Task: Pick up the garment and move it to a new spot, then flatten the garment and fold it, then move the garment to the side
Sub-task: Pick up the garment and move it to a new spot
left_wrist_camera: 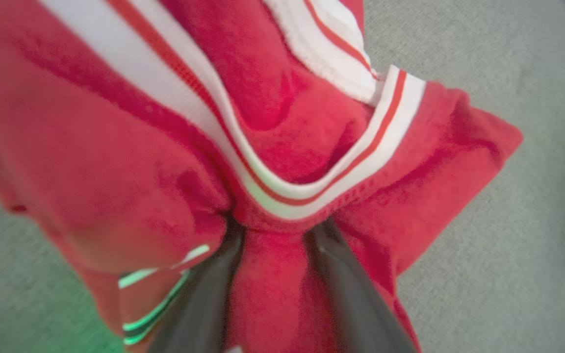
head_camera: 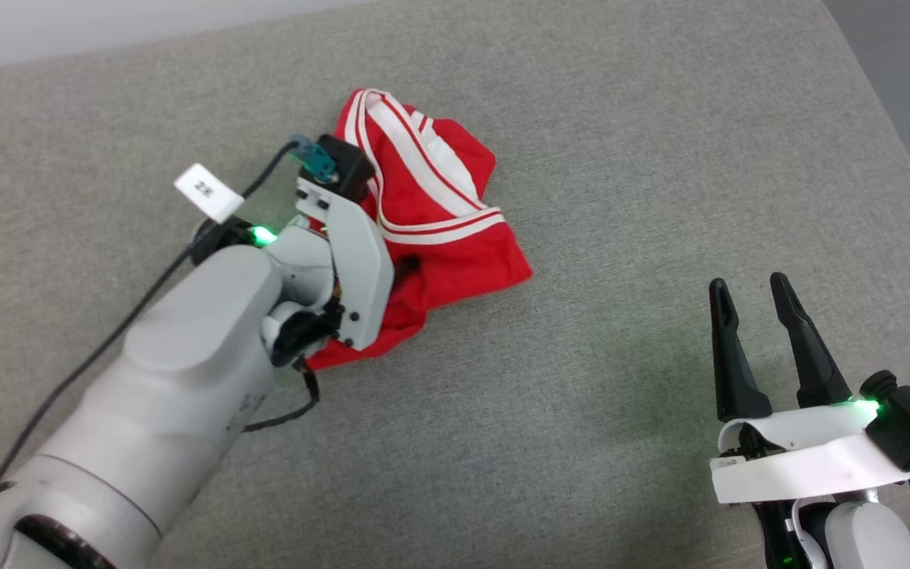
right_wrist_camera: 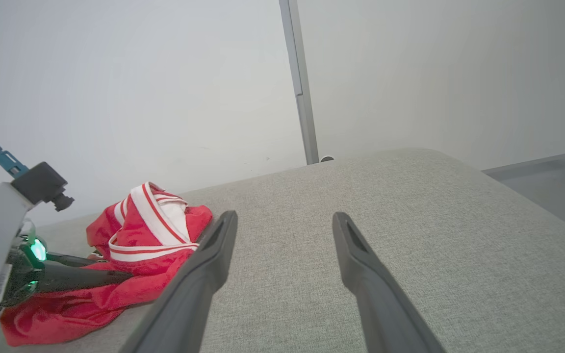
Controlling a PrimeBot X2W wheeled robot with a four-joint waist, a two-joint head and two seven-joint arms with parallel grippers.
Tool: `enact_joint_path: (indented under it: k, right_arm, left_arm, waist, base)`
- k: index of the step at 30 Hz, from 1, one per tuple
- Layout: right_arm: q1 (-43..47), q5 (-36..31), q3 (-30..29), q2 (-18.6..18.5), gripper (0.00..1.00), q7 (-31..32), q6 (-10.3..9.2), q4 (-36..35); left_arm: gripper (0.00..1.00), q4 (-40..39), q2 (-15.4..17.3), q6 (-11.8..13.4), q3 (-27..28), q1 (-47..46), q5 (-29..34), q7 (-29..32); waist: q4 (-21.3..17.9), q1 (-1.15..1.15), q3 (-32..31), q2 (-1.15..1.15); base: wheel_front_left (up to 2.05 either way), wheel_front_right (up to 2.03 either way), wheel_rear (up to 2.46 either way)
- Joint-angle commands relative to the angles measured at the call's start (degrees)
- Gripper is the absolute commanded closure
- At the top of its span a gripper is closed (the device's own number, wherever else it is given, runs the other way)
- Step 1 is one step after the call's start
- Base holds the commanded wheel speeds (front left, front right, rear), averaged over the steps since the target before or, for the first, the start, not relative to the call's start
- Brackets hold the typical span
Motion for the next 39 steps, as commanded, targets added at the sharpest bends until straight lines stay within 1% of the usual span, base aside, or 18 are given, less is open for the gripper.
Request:
enact_joint_path:
  k: [1,5,8,13,18,19,22,25,31,34,36,39]
  right_arm:
    - [0.62,-0.8,-0.34,0.16,0.0,-0.27,-0.02,0.24]
    - [1.45,-2.62,-0.79,0.14,0.0,-0.27,-0.02,1.18]
    - [2.1,-4.18,-0.87,-0.06,0.0,-0.28,-0.02,2.1]
    - [4.42,-5.46,-0.86,-1.71,0.0,-0.26,-0.02,3.97]
    - [7.06,-6.03,-0.65,-3.19,0.0,-0.14,-0.02,5.68]
    - [7.06,-6.03,-0.65,-3.19,0.0,-0.14,-0.02,5.68]
    - [8.12,-6.12,-1.19,-3.74,0.0,0.32,-0.02,6.25]
    - [9.19,-6.11,-1.91,-4.32,0.0,1.05,-0.02,6.17]
    - [11.7,-6.24,-3.68,-5.47,0.0,2.73,-0.02,4.92]
    - [12.72,-6.16,-4.05,-5.86,0.0,3.33,-0.02,4.43]
    - [13.27,-6.0,-4.33,-6.1,0.0,3.69,-0.02,4.12]
    - [13.88,-5.7,-4.75,-6.35,0.0,4.19,-0.02,3.82]
  left_arm:
    - [0.0,1.84,-1.09,0.29,-2.98,3.94,-0.87,0.14]
    - [0.0,0.54,-1.64,0.23,-3.65,3.05,-3.5,-2.51]
    - [0.0,-0.54,-1.28,0.23,-3.76,2.6,-5.23,-5.14]
    - [0.0,-3.16,-0.37,0.23,-2.57,3.92,-8.68,-11.71]
    - [0.0,-4.81,1.92,0.23,-1.25,9.48,-11.55,-19.34]
    - [0.0,-4.81,1.92,0.23,-1.25,9.48,-11.55,-19.34]
    - [0.0,-5.29,2.97,0.22,0.3,14.46,-13.69,-24.48]
    - [0.0,-6.78,4.17,0.23,1.13,19.83,-15.95,-28.25]
    - [0.0,-9.34,6.17,0.32,2.06,29.37,-18.39,-33.82]
    - [0.0,-10.66,6.95,1.26,3.01,33.3,-18.9,-36.71]
    - [0.0,-12.02,7.58,2.36,3.98,35.63,-18.37,-38.3]
    - [0.0,-14.54,8.49,4.99,6.01,39.01,-15.36,-39.57]
  waist:
    - [1.58,0.0,-1.2,0.0]
    - [4.38,0.0,-3.76,0.0]
    - [6.41,0.0,-5.88,0.0]
    - [10.12,0.0,-9.63,0.0]
    - [13.47,0.0,-12.93,0.0]
    - [13.47,0.0,-12.93,0.0]
    - [15.13,0.0,-14.42,0.0]
    - [16.7,0.0,-15.62,0.0]
    - [20.12,0.0,-16.99,0.0]
    - [21.19,0.0,-17.48,0.0]
    - [21.75,0.0,-17.65,0.0]
    - [22.36,0.0,-17.93,0.0]
  base:
    - [0.0,0.0,0.0]
    - [0.0,0.0,0.0]
    - [0.0,0.0,0.0]
    - [0.0,0.0,0.0]
    - [0.0,0.0,0.0]
    - [0.0,0.0,0.0]
    - [0.0,0.0,0.0]
    - [0.0,0.0,0.0]
    - [0.0,0.0,0.0]
    - [0.0,0.0,0.0]
    - [0.0,0.0,0.0]
    - [0.0,0.0,0.0]
